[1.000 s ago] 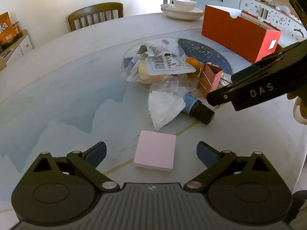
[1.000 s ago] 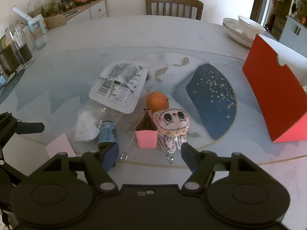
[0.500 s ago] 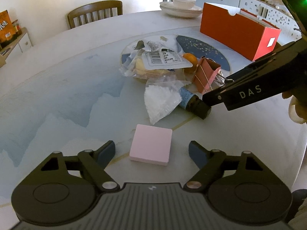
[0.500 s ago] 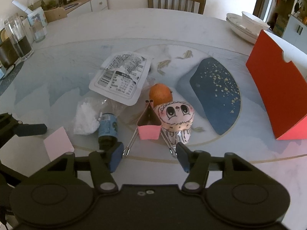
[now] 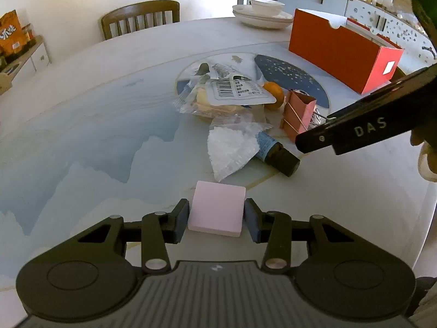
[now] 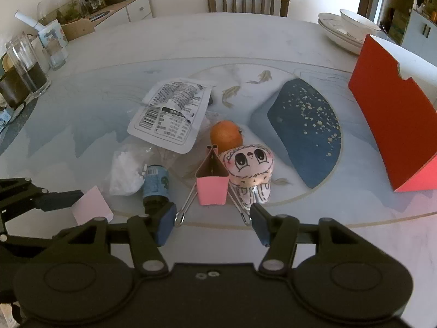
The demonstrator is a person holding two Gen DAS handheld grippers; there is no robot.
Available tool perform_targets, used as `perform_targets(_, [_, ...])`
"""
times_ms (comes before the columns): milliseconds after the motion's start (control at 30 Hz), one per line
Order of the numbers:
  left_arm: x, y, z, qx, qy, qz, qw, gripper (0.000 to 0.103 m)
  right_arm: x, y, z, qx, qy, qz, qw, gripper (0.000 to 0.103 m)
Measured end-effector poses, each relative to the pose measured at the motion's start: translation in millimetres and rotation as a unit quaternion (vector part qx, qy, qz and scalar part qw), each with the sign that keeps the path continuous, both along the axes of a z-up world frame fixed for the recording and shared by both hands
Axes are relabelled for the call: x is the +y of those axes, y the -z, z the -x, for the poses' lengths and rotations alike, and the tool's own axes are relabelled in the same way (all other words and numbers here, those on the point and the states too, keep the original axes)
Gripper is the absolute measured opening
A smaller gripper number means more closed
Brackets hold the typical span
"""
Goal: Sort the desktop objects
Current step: 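Grasp the pink sticky-note pad with left tool while right tool grasps pink binder clip, then carry the sticky-note pad and binder clip with both tools into the red box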
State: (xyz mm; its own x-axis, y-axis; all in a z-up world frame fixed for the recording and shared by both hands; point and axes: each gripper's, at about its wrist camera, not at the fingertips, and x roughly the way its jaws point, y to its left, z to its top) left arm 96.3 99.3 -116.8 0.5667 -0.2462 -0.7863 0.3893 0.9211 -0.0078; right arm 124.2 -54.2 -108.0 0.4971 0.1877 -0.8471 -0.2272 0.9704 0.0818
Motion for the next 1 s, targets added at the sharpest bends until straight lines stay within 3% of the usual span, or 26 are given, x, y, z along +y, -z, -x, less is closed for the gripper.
perform_targets(567, [4.1,-6.0,-4.4,0.022,-0.016,0.032,0.9991,0.042,-17.3,-26.6,11.5,-0.015,-0.022,-0.013,1.000,0.058])
perform_targets(1000, [-19.0,-32.3,-2.7,0.020,0.020,0.054,0.9982,0.042,-48.2,-43.3,24.1,-0.029,-0.020,-0.006,0.999,0.058])
